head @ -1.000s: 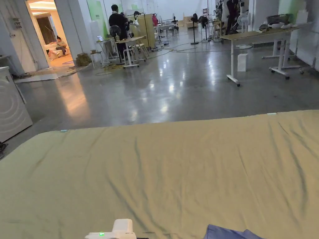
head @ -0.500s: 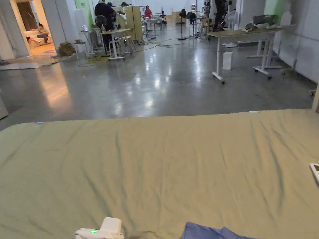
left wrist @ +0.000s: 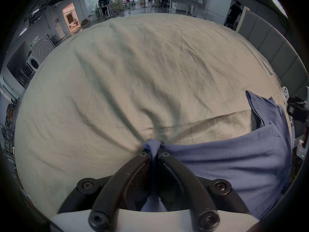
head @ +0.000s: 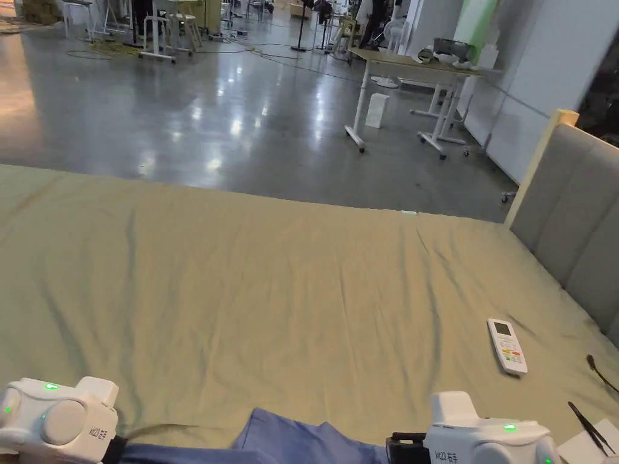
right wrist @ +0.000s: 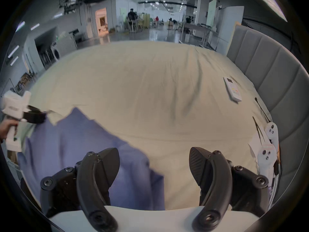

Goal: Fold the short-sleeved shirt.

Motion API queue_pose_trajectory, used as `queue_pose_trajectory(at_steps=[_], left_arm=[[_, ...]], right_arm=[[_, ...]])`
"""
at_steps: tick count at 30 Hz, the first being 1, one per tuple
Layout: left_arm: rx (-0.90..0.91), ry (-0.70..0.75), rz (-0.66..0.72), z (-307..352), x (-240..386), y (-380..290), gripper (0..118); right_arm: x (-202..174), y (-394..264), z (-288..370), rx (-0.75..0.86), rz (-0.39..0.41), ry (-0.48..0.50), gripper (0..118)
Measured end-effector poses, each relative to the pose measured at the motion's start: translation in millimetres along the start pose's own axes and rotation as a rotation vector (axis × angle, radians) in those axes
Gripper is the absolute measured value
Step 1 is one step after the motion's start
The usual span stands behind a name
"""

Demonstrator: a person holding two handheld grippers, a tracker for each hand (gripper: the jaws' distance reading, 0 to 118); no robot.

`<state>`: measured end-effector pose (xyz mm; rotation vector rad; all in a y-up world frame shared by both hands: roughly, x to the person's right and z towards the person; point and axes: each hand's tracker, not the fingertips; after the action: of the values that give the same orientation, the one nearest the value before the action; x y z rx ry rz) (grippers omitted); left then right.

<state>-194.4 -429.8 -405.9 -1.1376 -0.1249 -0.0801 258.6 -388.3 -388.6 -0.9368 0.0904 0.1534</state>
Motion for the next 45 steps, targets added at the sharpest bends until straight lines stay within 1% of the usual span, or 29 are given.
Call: queue_pose_trajectory(at_steps=[2,3,4,7,8,10,11,12,13,14,17,19,20,22,25,29,32,33,35,37,41,43,44,45], left_arm=[[0.006,-0.019,0.024,0,-3,-1,7],[0.005,-0.024,0.032,0,-5,-2,7],[0.004,-0.028,0.036,-1,-7,2,7],[-0.001,-0.019,0.026,-1,-3,1,7],[-0.001,-0.008,0.01,-1,0,2,7],[0.001,0.011,-0.009,-2,3,2,7],[0.002,0.018,-0.012,-2,5,2,7],[0.003,0.025,-0.017,-1,7,2,7],[0.006,0.03,-0.023,-1,8,1,7],[0.01,0.032,-0.026,0,8,1,7],[0.051,0.022,-0.047,5,4,-6,7],[0.13,-0.013,-0.043,22,-4,-13,7],[0.198,-0.015,-0.021,41,-10,-21,6],[0.311,-0.068,0.018,80,-20,-34,6],[0.427,-0.075,0.005,150,-35,-54,6],[0.602,-0.087,0.044,243,-58,-71,6],[0.724,-0.103,0.09,319,-72,-81,6],[0.758,-0.096,0.092,344,-77,-82,6],[0.837,-0.071,0.096,389,-85,-84,6],[0.907,-0.027,0.093,427,-90,-82,6],[0.99,0.004,0.1,489,-97,-73,5],[1.035,0.044,0.079,517,-95,-67,5],[1.05,0.068,0.065,526,-95,-63,5],[1.059,0.087,0.065,536,-94,-59,5]], right_arm=[[-1,-1,-20,-0.074,-0.028,0.043,89],[-2,-4,-27,-0.109,-0.052,0.052,89],[-3,-6,-33,-0.135,-0.06,0.064,87],[-4,-11,-30,-0.083,-0.029,0.049,87],[-3,-11,-29,-0.084,-0.028,0.049,82],[-6,-14,-20,-0.058,-0.017,0.052,49],[-7,-14,-18,-0.05,-0.01,0.07,36],[-10,-15,-17,-0.038,0.008,0.094,17],[-15,-15,-17,-0.037,0.013,0.12,11],[-16,-16,-18,-0.038,0.014,0.118,8],[-17,-18,-10,0.012,0.027,0.106,5],[-12,-17,15,0.088,-0.021,0.111,4],[-7,-17,34,0.148,-0.055,0.135,4],[1,-12,74,0.248,-0.086,0.177,4],[10,-4,143,0.375,-0.12,0.194,4],[22,3,234,0.534,-0.149,0.142,4],[31,11,296,0.616,-0.152,0.094,4],[31,16,319,0.643,-0.145,0.067,4],[36,24,355,0.703,-0.158,0.026,4],[41,34,386,0.749,-0.183,0.015,4],[42,57,441,0.84,-0.172,-0.046,4],[37,74,466,0.867,-0.144,-0.045,4],[33,81,477,0.881,-0.133,-0.06,4],[38,93,484,0.906,-0.107,-0.086,4]])
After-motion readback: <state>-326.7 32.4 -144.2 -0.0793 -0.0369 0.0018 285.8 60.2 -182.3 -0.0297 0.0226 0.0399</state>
